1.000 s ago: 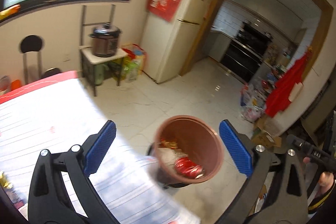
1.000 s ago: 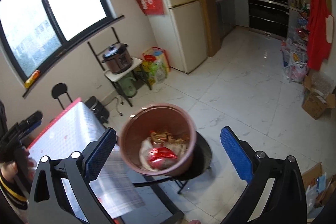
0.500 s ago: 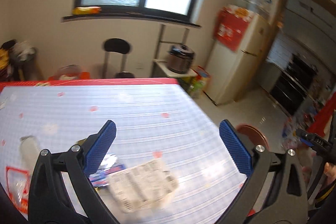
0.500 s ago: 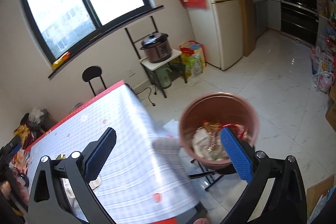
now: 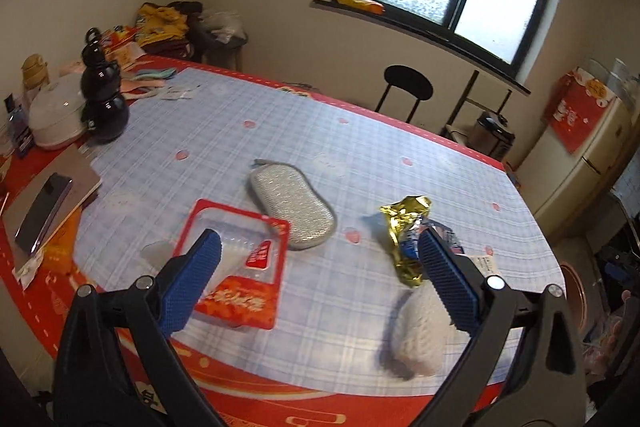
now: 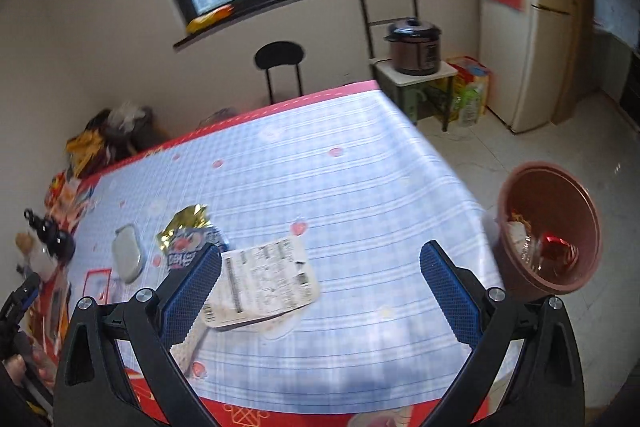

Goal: Collect trash
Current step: 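Grasp the white bubble-wrap net with the right gripper, then grasp the red-and-clear food package with the left gripper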

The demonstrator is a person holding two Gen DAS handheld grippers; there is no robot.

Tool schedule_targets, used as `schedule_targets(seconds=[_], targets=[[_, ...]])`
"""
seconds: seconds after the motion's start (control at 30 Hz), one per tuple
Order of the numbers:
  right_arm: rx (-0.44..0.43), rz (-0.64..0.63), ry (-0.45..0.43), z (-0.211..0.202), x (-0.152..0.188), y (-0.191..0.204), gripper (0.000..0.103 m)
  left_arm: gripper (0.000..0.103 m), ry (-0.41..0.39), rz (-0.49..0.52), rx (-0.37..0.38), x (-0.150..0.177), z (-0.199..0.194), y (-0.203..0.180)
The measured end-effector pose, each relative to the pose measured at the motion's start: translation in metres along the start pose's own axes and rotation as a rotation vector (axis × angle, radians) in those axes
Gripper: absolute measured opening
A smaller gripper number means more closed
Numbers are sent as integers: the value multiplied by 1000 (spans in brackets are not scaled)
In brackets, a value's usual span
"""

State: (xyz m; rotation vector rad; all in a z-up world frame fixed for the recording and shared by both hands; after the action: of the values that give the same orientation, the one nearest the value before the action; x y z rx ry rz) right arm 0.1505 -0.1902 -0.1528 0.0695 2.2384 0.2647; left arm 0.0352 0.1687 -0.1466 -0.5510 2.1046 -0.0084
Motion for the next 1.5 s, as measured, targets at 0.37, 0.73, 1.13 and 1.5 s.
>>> schedule_targets(seconds=[0.37, 0.73, 1.13, 1.5], targets=[[-78, -84, 116, 36, 37, 110, 98, 97, 64, -68, -44, 24, 1, 92], [-92, -23, 255, 68, 99, 164, 98, 96, 143, -6, 17, 16, 41, 129], [-84, 112, 441, 120, 153, 186, 87, 96, 217, 31, 74, 18, 65, 133], [-69, 152, 504, 134, 160, 190, 35, 96, 234, 15, 77, 16, 73, 143]])
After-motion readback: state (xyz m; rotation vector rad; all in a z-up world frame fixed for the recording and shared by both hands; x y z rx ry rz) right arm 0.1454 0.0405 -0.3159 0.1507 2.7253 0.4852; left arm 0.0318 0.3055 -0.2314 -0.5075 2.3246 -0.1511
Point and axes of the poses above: each gripper's, at about its wrist camera, not at the fingertips, and z roughly the way its jaws point, y to its left, x to its underside, the point moved 1 cm from there along z, roughly the way its jaws point, and after that the axes turned 8 degrees about -y, right-handed, at the moved point
